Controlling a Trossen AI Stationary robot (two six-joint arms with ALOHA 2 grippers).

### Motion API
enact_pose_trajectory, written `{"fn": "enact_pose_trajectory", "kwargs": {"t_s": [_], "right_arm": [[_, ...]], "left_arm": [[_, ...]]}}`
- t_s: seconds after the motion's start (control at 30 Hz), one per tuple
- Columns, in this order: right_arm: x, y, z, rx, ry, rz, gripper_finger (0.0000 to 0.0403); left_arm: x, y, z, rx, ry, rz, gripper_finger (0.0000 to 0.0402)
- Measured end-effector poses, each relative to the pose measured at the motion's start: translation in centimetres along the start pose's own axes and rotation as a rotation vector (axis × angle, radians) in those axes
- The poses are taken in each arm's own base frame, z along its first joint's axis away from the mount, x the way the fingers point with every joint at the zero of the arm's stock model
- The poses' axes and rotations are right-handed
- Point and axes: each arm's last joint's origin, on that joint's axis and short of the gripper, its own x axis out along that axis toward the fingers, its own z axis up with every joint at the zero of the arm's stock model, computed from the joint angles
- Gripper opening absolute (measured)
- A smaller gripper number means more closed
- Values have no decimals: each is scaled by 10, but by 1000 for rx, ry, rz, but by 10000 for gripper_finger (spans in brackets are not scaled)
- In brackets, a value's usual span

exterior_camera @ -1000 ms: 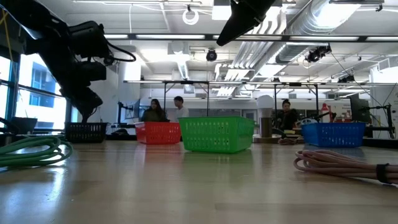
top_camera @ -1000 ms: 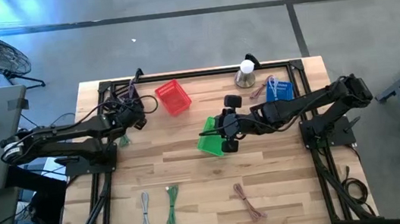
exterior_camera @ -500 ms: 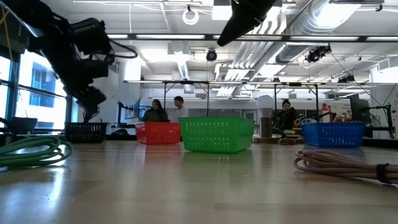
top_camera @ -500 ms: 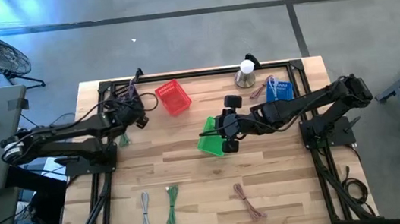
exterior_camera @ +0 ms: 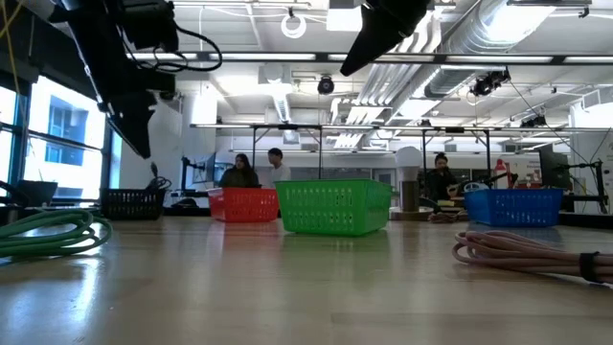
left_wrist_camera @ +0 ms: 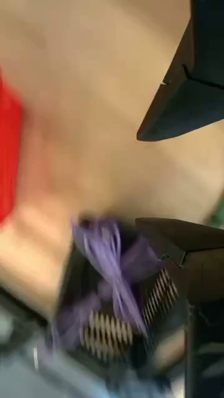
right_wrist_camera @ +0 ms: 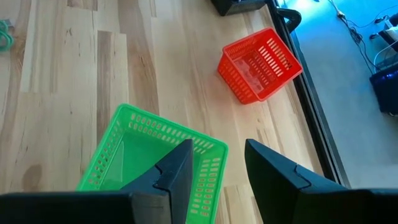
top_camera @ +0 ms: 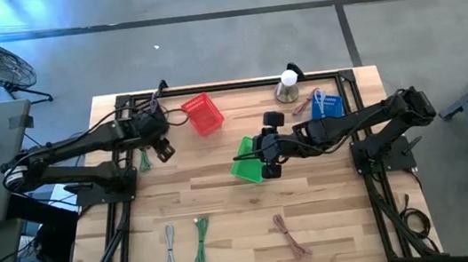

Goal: Pick & Place USB Port
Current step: Put the top green charger cable into the green basket

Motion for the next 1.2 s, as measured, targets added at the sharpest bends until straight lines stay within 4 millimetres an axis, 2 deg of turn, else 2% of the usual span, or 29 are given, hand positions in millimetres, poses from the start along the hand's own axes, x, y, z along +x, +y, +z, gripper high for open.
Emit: {"fn": "enact_pose_trajectory", "kwargs": {"t_s": [0.1,0.2,0.3,0.37,0.5,0.6,0.9,1.2], "right_arm": [[0,0,0,0,0,0,138],[0,0,0,2,0,0,138],[-1,1,0,0,-1,6,138],[-1,1,0,0,-2,6,138],[-1,1,0,1,-2,6,138],[-1,2,0,6,-2,14,138],[-1,3,0,17,0,60,138],[-1,4,-1,6,13,85,138]], "left_arm": [[-5,-7,0,59,-31,-128,205],[-6,-11,-2,52,-28,-153,205],[-6,-10,-7,-255,30,-91,205],[-7,-6,-15,-399,93,-8,205],[-10,1,-33,-553,230,145,205],[-12,2,-38,-675,283,181,205],[-1,-2,-41,-816,324,223,204],[18,-7,-42,-819,363,332,204]]}}
